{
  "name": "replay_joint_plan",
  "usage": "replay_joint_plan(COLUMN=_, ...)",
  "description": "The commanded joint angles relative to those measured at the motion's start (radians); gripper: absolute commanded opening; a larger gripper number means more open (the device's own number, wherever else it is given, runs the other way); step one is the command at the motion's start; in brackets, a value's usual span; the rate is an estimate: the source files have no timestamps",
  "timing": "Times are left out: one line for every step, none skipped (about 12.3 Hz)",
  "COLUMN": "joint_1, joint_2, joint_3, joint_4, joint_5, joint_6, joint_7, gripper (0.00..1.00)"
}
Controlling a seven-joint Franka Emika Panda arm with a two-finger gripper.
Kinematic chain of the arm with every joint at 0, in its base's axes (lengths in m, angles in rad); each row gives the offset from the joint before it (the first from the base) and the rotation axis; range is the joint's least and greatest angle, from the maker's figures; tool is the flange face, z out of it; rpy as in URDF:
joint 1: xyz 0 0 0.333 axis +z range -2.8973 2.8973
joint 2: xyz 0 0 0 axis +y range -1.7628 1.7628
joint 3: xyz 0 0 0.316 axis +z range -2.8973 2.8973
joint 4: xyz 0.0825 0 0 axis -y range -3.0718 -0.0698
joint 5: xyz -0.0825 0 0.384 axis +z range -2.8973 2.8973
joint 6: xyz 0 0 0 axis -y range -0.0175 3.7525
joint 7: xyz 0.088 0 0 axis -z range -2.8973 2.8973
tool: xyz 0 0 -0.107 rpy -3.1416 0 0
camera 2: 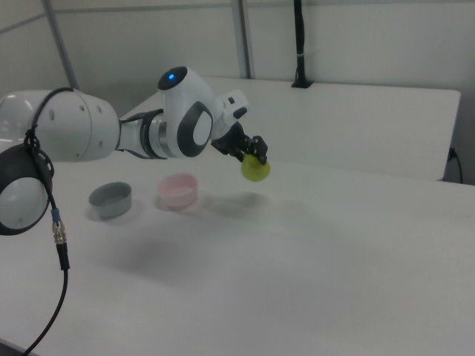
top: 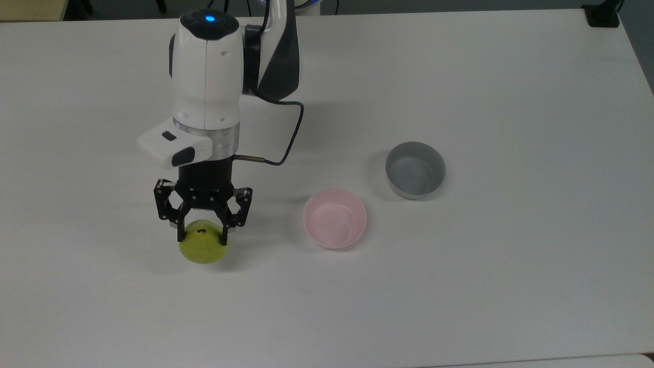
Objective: Place the pear in the bowl
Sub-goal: 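Lift the grasped pear up off the table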
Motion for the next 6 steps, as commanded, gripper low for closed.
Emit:
replay_joint_plan(joint_1=0.014, joint_2=-0.138, joint_3=0.005, joint_4=-0.037, joint_5=0.018, joint_6=-0.158, joint_7=0.033, gripper=0.43)
replay_joint_plan(joint_1=0.025, joint_2=-0.182, joint_3=0.008, joint_4=-0.056, joint_5=0.035, joint_6=-0.188, joint_7=0.053, gripper=0.43)
replay_joint_plan(joint_1=0.056, joint_2=-0.216, joint_3=0.008, joint_4=-0.086, joint_5=0.038, joint_6=-0.197, joint_7=0.072, gripper=0.43)
replay_joint_plan(joint_1=0.073, joint_2=-0.236, joint_3=0.008, joint_4=-0.101, joint_5=0.038, joint_6=-0.202, joint_7=0.096, gripper=0.43)
replay_joint_plan(joint_1=0.099, joint_2=-0.256, joint_3=0.008, joint_4=-0.125, joint_5=0.038, joint_6=-0.203, joint_7=0.133, gripper=0.43)
replay_joint_plan(joint_1=0.131, joint_2=-0.266, joint_3=0.008, joint_4=-0.135, joint_5=0.038, joint_6=-0.211, joint_7=0.161, gripper=0.43)
